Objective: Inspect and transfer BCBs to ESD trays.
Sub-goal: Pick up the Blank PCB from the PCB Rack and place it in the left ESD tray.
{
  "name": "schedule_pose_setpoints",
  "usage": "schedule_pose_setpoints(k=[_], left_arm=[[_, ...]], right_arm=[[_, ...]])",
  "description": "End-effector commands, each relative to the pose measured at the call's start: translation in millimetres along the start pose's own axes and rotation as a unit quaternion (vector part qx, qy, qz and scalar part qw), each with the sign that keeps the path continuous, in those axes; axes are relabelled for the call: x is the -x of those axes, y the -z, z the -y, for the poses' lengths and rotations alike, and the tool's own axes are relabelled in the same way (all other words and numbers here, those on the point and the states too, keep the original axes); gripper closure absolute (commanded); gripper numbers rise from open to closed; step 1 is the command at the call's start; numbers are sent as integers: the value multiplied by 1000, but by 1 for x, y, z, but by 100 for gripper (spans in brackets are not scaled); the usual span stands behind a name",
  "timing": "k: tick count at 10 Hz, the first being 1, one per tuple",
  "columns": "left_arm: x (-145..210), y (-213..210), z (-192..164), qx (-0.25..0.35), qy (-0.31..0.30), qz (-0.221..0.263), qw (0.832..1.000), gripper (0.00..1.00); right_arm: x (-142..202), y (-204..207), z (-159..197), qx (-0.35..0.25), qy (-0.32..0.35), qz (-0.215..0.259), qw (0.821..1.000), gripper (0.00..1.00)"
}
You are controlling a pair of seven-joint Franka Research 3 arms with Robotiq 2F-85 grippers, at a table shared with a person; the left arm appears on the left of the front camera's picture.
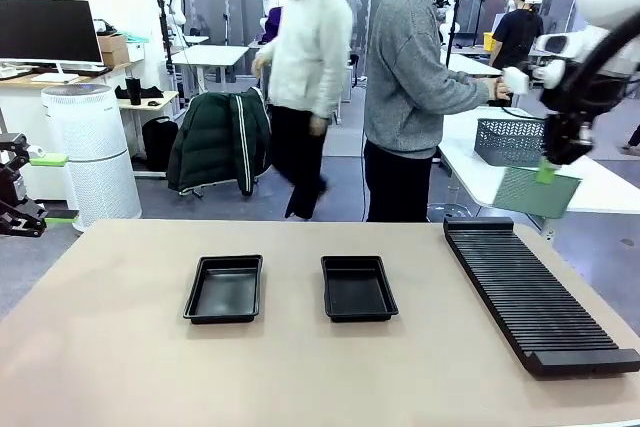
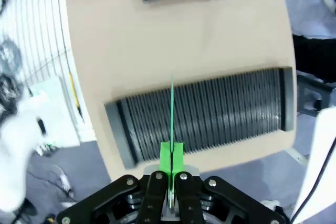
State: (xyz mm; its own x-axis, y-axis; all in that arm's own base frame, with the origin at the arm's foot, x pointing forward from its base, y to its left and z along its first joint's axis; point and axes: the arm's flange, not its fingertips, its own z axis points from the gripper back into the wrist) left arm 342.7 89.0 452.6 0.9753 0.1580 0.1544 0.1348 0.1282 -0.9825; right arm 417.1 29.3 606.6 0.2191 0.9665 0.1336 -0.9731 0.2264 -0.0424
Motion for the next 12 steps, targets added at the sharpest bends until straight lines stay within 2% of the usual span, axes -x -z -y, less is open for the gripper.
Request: schedule_pose_setpoints(k=[1, 3, 4, 6, 8, 11, 12], left_arm=[[0, -1, 0, 0, 0, 2, 1000, 0], [0, -1, 0, 0, 0, 2, 1000, 0], [0, -1, 0, 0, 0, 2, 1000, 0], [0, -1, 0, 0, 0, 2, 1000, 0], [0, -1, 0, 0, 0, 2, 1000, 0], [0, -1, 0, 0, 0, 2, 1000, 0], [0, -1, 0, 0, 0, 2, 1000, 0]], right_arm=[[-59, -5, -5, -18, 88, 30, 995, 99], [-110, -3, -19, -35, 165, 49, 984, 99], [-132, 0, -24, -41, 221, 62, 973, 99], [-160, 12, -36, -64, 278, 77, 955, 99], [-180, 24, -45, -85, 355, 90, 927, 99], [-202, 50, -55, -111, 465, 132, 868, 99], [-213, 58, -56, -123, 484, 142, 855, 99]])
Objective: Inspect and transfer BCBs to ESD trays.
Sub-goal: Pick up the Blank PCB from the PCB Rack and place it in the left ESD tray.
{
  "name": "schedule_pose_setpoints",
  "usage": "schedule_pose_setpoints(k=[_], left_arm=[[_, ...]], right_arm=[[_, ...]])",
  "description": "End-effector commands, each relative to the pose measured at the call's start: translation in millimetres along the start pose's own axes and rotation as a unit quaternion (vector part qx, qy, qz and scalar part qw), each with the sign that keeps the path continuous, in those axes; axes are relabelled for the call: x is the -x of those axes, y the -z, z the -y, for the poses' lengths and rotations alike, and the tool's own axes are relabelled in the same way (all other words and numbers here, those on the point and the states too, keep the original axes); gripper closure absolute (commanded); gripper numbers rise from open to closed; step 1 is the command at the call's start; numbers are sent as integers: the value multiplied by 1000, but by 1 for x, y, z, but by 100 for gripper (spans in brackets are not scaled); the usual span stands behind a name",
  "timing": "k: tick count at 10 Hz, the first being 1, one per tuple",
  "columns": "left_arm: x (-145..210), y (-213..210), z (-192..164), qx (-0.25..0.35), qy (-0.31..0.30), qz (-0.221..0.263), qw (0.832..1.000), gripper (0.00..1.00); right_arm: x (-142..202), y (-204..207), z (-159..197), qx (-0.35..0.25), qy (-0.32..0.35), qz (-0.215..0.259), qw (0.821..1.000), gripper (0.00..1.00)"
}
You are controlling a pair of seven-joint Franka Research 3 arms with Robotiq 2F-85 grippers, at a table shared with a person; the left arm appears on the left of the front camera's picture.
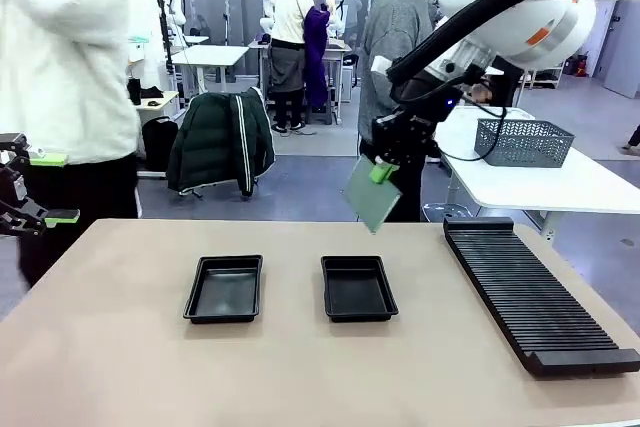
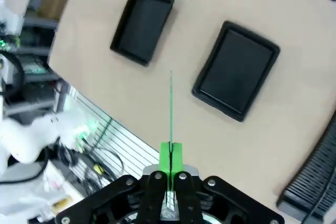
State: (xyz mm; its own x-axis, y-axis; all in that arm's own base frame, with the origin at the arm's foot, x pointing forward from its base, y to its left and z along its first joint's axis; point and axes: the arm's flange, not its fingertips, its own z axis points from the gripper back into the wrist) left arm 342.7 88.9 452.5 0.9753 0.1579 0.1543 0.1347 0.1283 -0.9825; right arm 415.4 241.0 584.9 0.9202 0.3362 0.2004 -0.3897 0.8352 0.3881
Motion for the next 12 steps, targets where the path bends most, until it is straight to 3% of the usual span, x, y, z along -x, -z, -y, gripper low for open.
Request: schedule_pose_setpoints(k=[1, 12], left_arm=[[0, -1, 0, 0, 0, 2, 1000, 0], [0, -1, 0, 0, 0, 2, 1000, 0]], right_arm=[[-5, 26, -11, -26, 46, 28, 998, 99], [-50, 179, -56, -139, 102, 70, 983, 99]])
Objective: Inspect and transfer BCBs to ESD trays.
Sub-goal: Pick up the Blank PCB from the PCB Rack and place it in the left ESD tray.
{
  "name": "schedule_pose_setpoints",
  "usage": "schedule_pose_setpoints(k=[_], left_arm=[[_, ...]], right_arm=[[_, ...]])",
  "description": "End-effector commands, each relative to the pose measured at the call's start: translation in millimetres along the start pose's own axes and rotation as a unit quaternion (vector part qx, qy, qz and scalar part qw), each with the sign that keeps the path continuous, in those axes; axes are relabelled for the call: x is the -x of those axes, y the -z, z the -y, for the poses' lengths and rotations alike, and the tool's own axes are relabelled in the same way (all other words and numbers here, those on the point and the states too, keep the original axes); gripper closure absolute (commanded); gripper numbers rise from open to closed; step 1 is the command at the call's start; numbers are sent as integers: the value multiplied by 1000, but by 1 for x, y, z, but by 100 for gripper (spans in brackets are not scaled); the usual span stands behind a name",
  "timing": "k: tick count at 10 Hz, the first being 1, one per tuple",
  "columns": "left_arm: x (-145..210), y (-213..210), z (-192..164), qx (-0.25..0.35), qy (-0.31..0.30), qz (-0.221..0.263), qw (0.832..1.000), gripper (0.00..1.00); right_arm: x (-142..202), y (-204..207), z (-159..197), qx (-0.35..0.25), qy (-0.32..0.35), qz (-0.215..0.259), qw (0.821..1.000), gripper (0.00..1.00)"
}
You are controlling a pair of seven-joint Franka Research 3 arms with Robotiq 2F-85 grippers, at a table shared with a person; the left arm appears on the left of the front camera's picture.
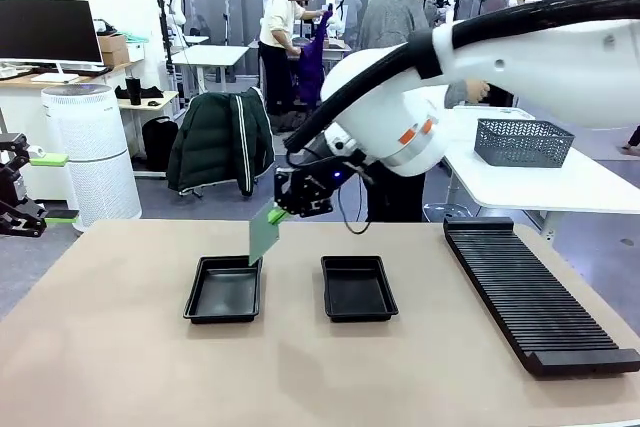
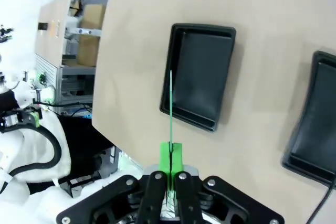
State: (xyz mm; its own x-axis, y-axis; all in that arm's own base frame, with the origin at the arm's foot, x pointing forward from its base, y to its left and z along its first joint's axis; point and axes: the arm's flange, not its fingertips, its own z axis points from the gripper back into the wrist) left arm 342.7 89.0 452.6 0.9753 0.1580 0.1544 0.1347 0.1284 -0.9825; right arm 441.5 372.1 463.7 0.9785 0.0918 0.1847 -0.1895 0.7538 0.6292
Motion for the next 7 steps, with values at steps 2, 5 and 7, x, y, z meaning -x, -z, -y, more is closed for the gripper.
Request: schedule_pose_setpoints(k=[2, 5, 7], left_arm=[[0, -1, 0, 0, 0, 2, 1000, 0], [0, -1, 0, 0, 0, 2, 1000, 0], [0, -1, 0, 0, 0, 2, 1000, 0]], right_arm=[[-9, 37, -4, -35, -1, 15, 999, 99], [-17, 71, 1, -49, 3, 5, 999, 99], [-23, 92, 11, -61, 10, -2, 998, 99]])
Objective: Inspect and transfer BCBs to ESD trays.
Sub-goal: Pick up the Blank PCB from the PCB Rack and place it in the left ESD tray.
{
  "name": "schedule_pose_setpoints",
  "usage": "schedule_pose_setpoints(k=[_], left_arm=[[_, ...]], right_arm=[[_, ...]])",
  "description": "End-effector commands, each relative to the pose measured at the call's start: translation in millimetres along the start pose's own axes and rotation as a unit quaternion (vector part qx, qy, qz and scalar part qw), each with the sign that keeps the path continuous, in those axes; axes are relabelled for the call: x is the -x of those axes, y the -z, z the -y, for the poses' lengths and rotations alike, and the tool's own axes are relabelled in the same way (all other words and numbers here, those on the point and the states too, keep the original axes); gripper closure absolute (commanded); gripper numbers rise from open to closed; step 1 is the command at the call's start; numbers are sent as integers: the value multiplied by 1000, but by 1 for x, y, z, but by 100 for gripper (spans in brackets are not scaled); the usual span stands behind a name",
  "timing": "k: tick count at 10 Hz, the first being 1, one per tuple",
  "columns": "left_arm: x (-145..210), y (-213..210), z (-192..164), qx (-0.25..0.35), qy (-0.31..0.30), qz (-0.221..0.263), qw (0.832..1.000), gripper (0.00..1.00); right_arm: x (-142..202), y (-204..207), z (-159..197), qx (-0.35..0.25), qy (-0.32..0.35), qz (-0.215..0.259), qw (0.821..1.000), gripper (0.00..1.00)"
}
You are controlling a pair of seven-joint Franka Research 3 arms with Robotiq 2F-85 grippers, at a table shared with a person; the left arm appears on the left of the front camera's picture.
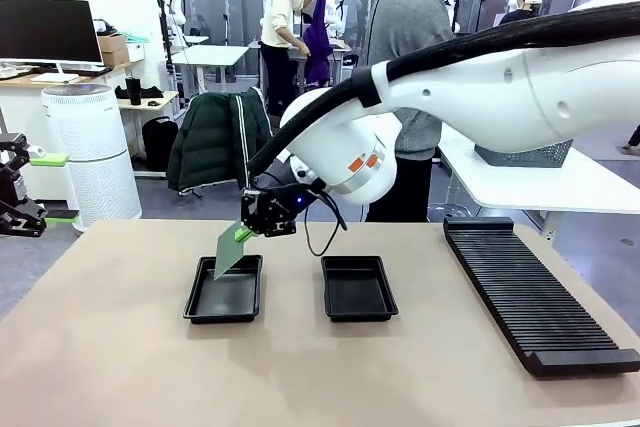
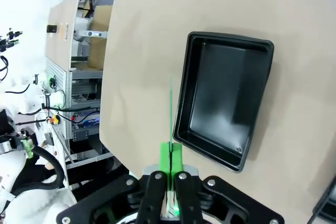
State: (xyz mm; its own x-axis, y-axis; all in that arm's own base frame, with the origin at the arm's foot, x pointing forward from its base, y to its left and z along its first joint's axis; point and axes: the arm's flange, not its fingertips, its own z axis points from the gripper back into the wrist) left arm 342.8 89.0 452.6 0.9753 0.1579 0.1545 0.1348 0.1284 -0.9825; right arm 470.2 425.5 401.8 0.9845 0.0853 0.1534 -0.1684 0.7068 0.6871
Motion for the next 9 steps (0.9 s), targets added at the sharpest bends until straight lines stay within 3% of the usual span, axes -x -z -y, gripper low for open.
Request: schedule_pose_setpoints(k=[1, 9], left_arm=[[0, -1, 0, 0, 0, 2, 1000, 0], [0, -1, 0, 0, 0, 2, 1000, 0]], right_arm=[[-6, 19, 12, -29, 1, 1, 1000, 99], [-25, 66, 41, -37, 31, -20, 999, 99]])
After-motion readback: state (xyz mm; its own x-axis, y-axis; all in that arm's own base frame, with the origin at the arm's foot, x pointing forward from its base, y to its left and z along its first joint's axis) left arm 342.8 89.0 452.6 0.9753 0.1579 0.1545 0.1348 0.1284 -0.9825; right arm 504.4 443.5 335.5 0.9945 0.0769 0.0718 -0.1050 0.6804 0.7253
